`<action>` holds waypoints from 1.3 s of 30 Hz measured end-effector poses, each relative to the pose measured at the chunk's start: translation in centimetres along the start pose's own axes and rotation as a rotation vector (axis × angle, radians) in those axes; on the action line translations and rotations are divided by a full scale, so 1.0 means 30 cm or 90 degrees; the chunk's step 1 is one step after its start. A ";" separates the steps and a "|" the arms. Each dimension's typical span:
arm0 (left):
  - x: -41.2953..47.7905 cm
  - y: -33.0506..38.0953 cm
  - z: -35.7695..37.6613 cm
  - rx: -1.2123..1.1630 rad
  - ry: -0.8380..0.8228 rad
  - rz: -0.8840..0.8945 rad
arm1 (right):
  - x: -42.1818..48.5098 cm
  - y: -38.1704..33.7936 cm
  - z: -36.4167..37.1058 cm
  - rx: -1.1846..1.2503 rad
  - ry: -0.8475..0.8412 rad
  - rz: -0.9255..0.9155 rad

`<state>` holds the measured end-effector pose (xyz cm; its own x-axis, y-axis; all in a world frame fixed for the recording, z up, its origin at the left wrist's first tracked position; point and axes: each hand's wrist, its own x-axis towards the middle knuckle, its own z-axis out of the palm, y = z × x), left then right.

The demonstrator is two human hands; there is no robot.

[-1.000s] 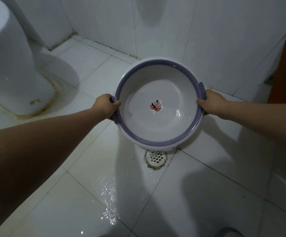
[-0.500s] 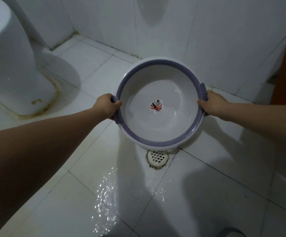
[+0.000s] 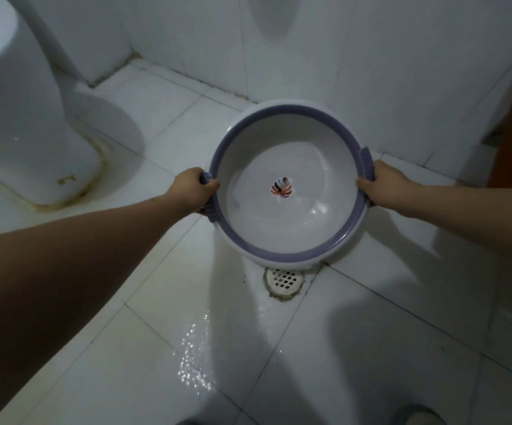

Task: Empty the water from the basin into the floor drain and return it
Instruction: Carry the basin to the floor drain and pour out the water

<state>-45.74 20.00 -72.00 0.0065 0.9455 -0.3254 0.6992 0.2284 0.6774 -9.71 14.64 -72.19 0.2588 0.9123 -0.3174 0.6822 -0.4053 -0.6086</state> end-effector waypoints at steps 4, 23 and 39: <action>0.001 -0.003 -0.003 -0.009 -0.002 0.000 | -0.004 0.000 0.000 0.003 -0.001 0.000; -0.022 -0.012 0.000 0.000 0.005 0.033 | -0.029 0.020 0.016 -0.001 0.011 -0.022; -0.024 -0.009 -0.004 0.001 -0.003 0.080 | -0.020 0.036 0.021 0.036 -0.006 -0.019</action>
<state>-46.00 19.29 -71.87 0.0976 0.9656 -0.2409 0.6933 0.1076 0.7126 -9.57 13.62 -73.12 0.2319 0.9236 -0.3052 0.6495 -0.3806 -0.6582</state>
